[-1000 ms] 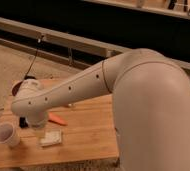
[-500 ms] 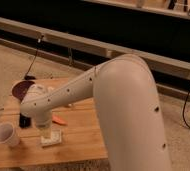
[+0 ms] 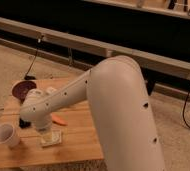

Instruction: Place the white sponge in the ceramic cup

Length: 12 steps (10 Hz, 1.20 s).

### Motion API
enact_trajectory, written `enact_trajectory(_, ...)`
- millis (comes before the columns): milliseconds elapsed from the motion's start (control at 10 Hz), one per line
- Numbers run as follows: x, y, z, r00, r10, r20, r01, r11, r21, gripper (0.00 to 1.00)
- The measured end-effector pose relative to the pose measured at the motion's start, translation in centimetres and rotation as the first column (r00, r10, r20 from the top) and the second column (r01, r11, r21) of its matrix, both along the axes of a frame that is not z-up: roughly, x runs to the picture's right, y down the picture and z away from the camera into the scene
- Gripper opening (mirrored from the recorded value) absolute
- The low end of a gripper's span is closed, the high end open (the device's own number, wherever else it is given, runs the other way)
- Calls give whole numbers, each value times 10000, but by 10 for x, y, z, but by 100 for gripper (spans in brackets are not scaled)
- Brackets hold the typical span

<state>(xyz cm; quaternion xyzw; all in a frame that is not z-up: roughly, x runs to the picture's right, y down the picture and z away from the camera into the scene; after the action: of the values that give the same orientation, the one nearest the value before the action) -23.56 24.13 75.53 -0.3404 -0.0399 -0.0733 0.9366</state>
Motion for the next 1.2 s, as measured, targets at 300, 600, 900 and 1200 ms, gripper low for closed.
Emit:
enact_trajectory(300, -1, 18, 2, 9992, -400, 63, 400, 9992, -85, 65)
enact_trajectory(600, -9, 33, -1, 9967, -776, 252, 780, 9968, -163, 65)
enact_trajectory(900, -17, 37, 2, 9933, -1067, 449, 1069, 9943, -10, 65)
enact_trajectory(1200, -22, 25, 10, 9935, -1029, 491, 1010, 9941, 395, 65)
